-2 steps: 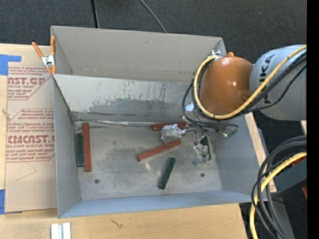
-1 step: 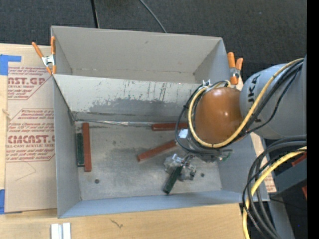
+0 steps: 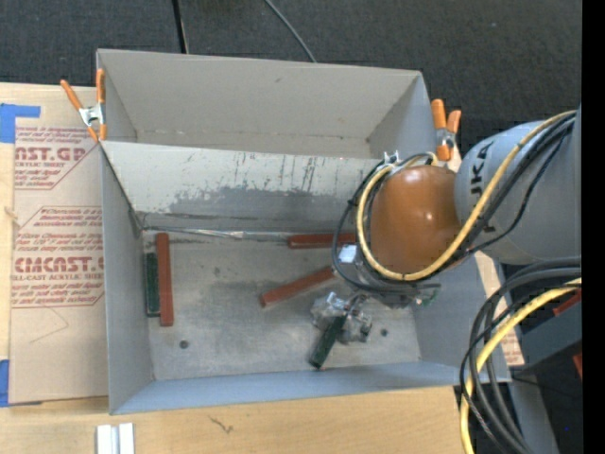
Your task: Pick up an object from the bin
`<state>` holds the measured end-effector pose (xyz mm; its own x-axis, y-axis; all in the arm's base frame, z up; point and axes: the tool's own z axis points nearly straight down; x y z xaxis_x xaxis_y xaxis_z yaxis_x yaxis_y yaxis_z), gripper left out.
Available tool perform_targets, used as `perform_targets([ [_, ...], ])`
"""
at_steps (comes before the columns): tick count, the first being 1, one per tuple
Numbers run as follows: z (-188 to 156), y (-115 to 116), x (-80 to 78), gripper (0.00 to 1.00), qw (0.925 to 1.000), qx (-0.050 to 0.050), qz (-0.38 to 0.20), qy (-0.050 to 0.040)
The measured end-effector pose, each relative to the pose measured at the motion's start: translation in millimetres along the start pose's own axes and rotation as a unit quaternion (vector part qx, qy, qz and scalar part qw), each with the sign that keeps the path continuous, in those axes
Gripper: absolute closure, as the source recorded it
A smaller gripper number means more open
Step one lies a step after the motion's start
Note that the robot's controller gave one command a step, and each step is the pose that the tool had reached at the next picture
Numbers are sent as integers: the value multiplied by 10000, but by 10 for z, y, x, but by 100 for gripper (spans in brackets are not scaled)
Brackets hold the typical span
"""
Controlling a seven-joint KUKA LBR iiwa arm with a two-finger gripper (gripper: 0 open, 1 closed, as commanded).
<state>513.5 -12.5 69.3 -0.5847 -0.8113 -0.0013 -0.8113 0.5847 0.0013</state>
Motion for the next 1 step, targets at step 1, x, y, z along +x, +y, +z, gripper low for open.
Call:
perform_targets([
  [1,-1628,12,199,100,9907,24,-1357,-10],
])
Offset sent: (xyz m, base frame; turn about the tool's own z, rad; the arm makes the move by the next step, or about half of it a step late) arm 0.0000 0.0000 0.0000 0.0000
